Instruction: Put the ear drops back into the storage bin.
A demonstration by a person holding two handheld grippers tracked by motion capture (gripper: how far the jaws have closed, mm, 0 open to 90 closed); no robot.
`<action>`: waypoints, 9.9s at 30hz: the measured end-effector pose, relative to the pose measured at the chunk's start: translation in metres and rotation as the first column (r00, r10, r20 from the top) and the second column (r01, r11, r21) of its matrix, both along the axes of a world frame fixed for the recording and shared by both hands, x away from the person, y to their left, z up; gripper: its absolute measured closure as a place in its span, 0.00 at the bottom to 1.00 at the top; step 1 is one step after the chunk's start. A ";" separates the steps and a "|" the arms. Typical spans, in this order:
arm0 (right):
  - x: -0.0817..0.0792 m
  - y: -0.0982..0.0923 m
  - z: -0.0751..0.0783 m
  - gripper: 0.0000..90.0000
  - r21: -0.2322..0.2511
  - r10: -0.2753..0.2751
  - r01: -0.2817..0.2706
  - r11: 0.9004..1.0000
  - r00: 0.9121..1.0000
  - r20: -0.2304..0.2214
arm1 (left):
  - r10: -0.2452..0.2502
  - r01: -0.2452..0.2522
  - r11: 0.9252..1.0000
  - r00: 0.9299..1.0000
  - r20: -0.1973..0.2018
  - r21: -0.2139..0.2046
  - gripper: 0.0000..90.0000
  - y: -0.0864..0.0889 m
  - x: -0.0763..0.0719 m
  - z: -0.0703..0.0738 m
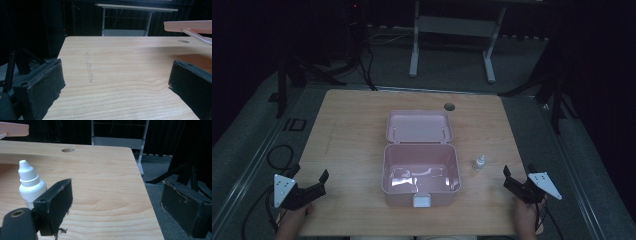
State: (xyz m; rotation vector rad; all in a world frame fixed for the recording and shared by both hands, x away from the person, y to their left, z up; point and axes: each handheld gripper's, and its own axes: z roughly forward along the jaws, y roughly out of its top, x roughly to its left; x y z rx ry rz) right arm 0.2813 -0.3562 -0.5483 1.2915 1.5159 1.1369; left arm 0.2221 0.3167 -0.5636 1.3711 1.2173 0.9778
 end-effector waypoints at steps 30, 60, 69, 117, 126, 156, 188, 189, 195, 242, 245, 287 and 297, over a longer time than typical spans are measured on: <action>0.020 0.007 0.013 0.15 -0.033 0.056 -0.068 0.997 0.954 -0.294 | -0.008 0.008 1.000 1.000 -0.003 -0.004 0.00 0.000 0.001 0.000; 0.036 0.011 0.047 0.12 -0.069 0.141 -0.419 0.905 0.449 -0.882 | -0.011 0.011 1.000 1.000 -0.003 -0.003 0.00 0.000 0.001 0.000; 0.040 0.018 0.056 0.12 -0.052 0.097 -0.485 0.873 0.277 -0.956 | -0.010 0.010 1.000 1.000 -0.003 -0.002 0.00 0.000 0.001 0.000; 0.132 0.097 0.062 0.15 -0.059 0.078 -0.571 0.819 0.213 -0.974 | -0.017 0.017 1.000 1.000 -0.005 -0.001 0.00 0.000 0.001 0.000; 0.146 0.115 0.055 0.21 -0.066 0.068 -0.574 0.816 0.209 -0.975 | -0.020 0.020 1.000 1.000 -0.004 -0.002 0.00 0.000 0.001 0.000; 0.147 0.127 0.053 0.66 -0.157 0.014 -0.697 0.700 0.234 -0.972 | -0.021 0.021 1.000 1.000 -0.003 -0.002 0.00 0.000 0.001 0.000; 0.081 0.112 0.062 0.66 -0.190 0.123 -0.976 0.105 0.203 -0.971 | -0.017 0.017 1.000 1.000 -0.006 0.001 0.00 -0.001 0.001 0.000; 0.079 0.112 0.063 0.66 -0.178 0.133 -0.979 0.095 0.190 -0.973 | -0.017 0.017 1.000 1.000 -0.006 0.001 0.00 -0.001 0.001 0.000; 0.063 0.116 0.061 0.66 -0.191 0.122 -0.982 -0.011 0.188 -0.975 | -0.016 0.016 1.000 1.000 -0.006 0.003 0.00 -0.001 0.001 0.000; 0.043 0.133 0.156 0.66 -0.198 0.106 -0.980 0.004 0.197 -0.975 | -0.014 0.014 1.000 1.000 -0.006 0.004 0.00 -0.001 0.001 0.000; 0.043 0.135 0.158 0.66 -0.196 0.110 -0.981 0.005 0.195 -0.975 | -0.015 0.015 1.000 1.000 -0.008 0.005 0.00 -0.001 0.001 0.000; 0.039 0.242 0.180 0.66 -0.182 0.166 -0.973 -0.143 0.158 -0.973 | -0.018 0.018 1.000 1.000 -0.006 -0.001 0.00 0.000 0.001 0.000; 0.043 0.267 0.169 0.66 -0.186 0.177 -0.970 -0.157 0.157 -0.971 | -0.021 0.021 1.000 1.000 -0.006 -0.003 0.00 0.000 0.001 0.000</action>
